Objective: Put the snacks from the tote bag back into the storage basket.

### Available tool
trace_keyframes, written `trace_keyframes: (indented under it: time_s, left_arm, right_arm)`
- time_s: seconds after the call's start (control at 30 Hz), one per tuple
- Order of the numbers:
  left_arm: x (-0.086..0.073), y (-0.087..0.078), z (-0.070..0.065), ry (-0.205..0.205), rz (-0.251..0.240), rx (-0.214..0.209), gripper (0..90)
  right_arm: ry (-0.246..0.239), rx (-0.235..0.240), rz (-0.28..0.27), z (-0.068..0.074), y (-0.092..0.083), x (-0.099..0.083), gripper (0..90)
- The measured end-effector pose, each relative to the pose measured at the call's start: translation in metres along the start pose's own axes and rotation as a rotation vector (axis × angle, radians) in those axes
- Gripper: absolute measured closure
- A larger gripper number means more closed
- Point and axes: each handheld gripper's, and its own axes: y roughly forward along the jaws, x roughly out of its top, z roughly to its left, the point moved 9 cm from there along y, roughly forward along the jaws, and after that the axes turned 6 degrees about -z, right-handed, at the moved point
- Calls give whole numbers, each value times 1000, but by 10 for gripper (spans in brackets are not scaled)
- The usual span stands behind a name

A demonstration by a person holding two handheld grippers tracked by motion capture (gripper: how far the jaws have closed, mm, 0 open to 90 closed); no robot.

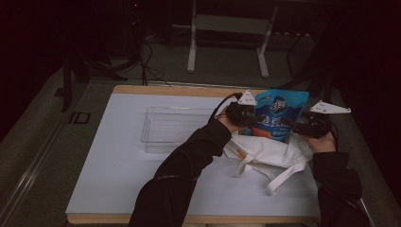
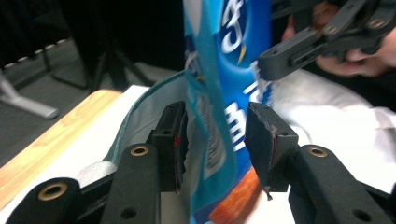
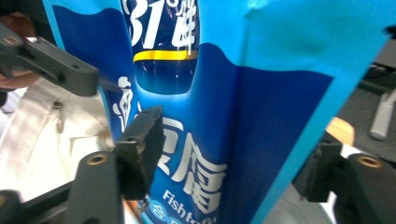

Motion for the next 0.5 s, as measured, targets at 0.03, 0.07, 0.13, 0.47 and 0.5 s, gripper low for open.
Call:
trace_keyframes:
  time_s: [0.03,0.07,0.13,0.47,0.5]
  left_arm:
    - [-1,1,0,-2,8,4,632]
    - [-2,2,0,3,16,19,632]
    - [-2,4,-1,3,15,19,693]
    - [-4,10,-3,3,10,31,896]
    - [-4,10,-3,1,13,27,897]
  right_arm:
    - [-1,0,4,0,1,-1,383]
    - [-3,1,9,1,3,-2,389]
    - [-9,1,16,2,5,-3,420]
    - [-32,23,41,8,7,-6,619]
    - [-34,27,45,9,7,-6,640]
